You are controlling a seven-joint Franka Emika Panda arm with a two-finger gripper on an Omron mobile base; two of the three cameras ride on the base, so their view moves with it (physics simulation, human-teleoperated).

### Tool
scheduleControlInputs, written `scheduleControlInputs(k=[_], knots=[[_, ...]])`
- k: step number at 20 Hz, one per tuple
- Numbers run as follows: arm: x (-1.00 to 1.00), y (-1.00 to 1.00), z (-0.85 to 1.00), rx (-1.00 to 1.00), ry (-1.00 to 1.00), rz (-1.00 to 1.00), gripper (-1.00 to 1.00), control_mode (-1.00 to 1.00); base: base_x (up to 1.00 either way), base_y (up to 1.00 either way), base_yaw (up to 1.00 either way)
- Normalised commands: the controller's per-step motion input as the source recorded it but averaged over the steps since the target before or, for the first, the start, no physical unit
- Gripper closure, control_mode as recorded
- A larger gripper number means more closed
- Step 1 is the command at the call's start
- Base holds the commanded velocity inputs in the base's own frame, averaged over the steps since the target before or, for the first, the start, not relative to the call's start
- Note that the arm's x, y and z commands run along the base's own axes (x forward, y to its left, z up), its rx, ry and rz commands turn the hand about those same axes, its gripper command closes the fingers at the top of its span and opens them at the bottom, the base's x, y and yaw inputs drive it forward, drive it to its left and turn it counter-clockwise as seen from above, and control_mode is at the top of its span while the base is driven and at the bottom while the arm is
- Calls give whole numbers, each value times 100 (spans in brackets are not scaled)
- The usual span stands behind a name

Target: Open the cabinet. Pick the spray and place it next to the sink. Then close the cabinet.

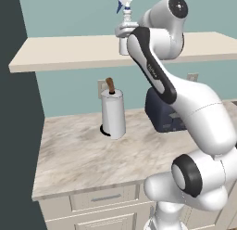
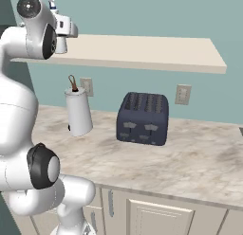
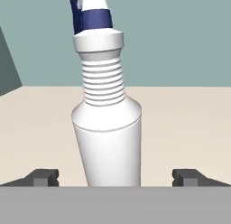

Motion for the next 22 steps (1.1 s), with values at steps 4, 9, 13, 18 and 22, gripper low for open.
scheduleControlInputs(k=[4,9,13,18,22], knots=[[9,1,-4,0,0,0,-100,-100,0,0,0],[9,2,-9,0,0,0,-100,-100,0,0,0],[10,1,-9,0,0,0,-100,-100,0,0,0],[14,0,-5,0,0,1,-100,-100,0,0,0],[15,0,-4,0,0,1,-100,-100,0,0,0]])
